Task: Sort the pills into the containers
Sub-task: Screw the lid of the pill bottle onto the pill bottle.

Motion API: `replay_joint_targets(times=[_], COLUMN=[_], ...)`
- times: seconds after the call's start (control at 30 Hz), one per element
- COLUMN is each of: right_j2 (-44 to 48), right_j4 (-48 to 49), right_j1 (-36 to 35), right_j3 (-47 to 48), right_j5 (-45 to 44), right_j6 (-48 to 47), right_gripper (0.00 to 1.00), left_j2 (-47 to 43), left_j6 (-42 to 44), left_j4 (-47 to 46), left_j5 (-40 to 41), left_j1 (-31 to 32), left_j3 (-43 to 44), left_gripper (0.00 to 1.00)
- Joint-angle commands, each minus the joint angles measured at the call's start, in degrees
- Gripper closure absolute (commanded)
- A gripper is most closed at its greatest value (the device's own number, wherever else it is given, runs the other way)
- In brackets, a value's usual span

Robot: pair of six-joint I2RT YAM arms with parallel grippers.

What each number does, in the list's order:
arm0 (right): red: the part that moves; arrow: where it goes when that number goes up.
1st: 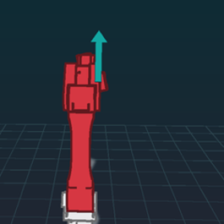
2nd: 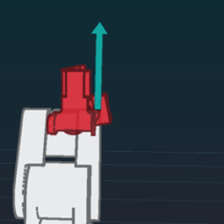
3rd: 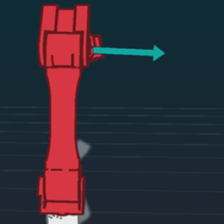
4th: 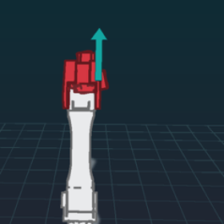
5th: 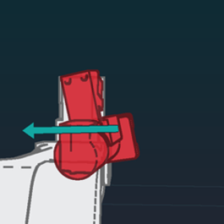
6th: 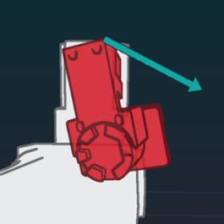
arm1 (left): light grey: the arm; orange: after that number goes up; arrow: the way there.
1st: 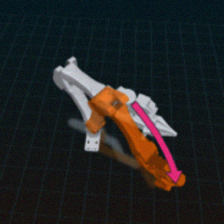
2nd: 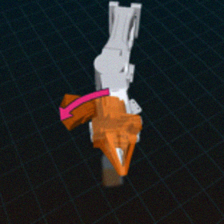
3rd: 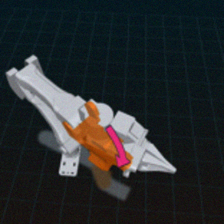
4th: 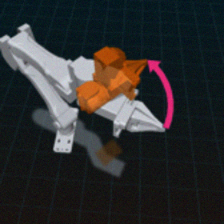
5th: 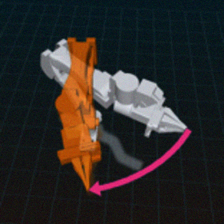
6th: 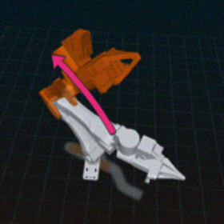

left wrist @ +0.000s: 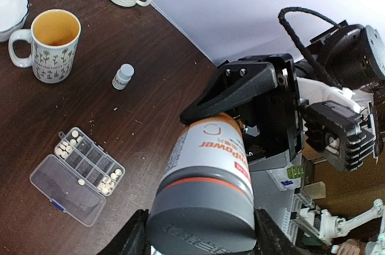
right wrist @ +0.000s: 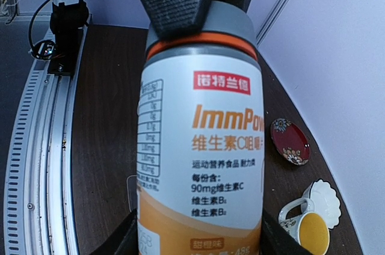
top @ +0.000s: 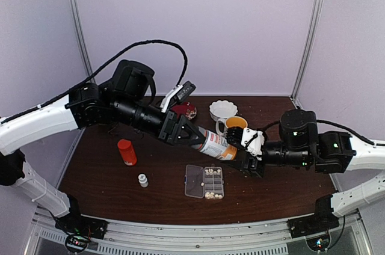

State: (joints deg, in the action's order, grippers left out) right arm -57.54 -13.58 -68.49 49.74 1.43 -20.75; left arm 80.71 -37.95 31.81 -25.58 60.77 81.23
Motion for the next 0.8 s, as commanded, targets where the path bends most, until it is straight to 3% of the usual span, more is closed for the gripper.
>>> replay_joint_targets(times=[0.0,0.07,0.23,0.5,0.6,0.77], right_j2=[-0.3,-0.3,0.7,0.9,0.6,-0.1], right_j4=[0.9,1.0,1.8,-0.4,-1.3,-2.3], right_j1=[-0.2,-0.2,-0.1,0.3,0.7,1.2], right_j3=[2.5,2.7,2.6,3.9,4.3,4.7], right_j5=[-0.4,0.3,4.4,13.7,16.4,20.2], right_j6=[0.9,1.3,2.6,4.7,5.4,6.6], right_gripper=[1.00,1.00,1.00,1.00,1.00,1.00], left_j2=[0.8,1.3,0.8,-3.2,-4.3,-4.3], left_j6=[3.7,5.5,14.9,48.0,60.1,86.6], left_j4=[-0.5,-0.6,-1.5,-6.4,-8.8,-5.0], left_j5=[-2.2,-2.7,-1.9,3.6,2.8,1.6], left_j1=[0.1,0.1,1.7,7.3,7.3,8.0], left_j3=[2.1,2.4,1.6,-4.6,-6.9,-7.9], left_gripper=[0.60,0.74,0.74,0.85,0.99,1.00])
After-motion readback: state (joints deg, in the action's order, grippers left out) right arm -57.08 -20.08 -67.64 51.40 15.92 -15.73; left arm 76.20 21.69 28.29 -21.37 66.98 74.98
